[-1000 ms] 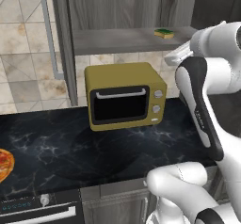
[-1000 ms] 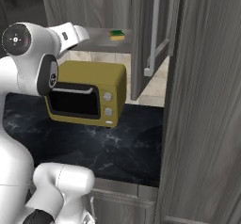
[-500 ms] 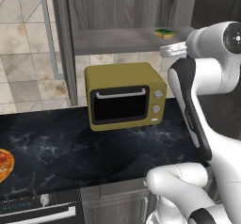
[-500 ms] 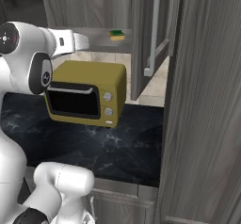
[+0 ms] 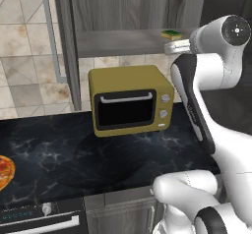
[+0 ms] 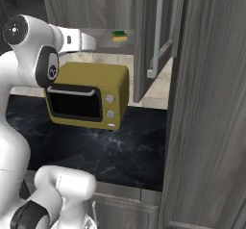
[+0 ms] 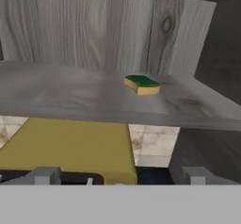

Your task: Open the cabinet. Pick the sponge and place it next to the sink. Then close the cabinet.

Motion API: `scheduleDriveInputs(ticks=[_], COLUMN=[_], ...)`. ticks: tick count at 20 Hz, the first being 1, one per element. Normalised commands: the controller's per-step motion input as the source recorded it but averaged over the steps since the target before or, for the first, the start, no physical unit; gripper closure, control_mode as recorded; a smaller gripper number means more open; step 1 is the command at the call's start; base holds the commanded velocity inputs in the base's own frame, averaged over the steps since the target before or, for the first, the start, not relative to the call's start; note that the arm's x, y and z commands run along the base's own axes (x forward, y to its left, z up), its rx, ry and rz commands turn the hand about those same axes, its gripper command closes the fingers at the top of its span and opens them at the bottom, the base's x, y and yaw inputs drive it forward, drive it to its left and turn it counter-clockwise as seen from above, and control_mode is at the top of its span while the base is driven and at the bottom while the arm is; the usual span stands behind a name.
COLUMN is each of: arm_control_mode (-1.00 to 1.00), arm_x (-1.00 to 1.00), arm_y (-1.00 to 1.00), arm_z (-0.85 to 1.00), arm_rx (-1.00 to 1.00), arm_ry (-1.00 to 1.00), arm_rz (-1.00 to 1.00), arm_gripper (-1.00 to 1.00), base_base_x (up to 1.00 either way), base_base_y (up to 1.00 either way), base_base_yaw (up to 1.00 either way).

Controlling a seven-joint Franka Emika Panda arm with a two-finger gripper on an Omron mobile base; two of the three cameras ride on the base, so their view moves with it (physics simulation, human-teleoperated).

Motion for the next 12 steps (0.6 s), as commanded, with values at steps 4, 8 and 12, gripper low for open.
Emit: scheduleDriveInputs(ticks=[4, 8, 12], arm_control_mode=[-1.00, -1.00, -1.00], arm_x=[0.52, 0.61, 0.68], arm_y=[-0.21, -0.16, -0.17], arm_z=[0.00, 0.00, 0.00], arm_rx=[0.00, 0.00, 0.00], arm_ry=[0.11, 0.07, 0.05], arm_rz=[0.02, 0.02, 0.00], arm_gripper=[-1.00, -1.00, -1.00], base_base_x=[0.00, 0.00, 0.00], base_base_y=[0.00, 0.00, 0.00], base_base_yaw=[0.00, 0.00, 0.00])
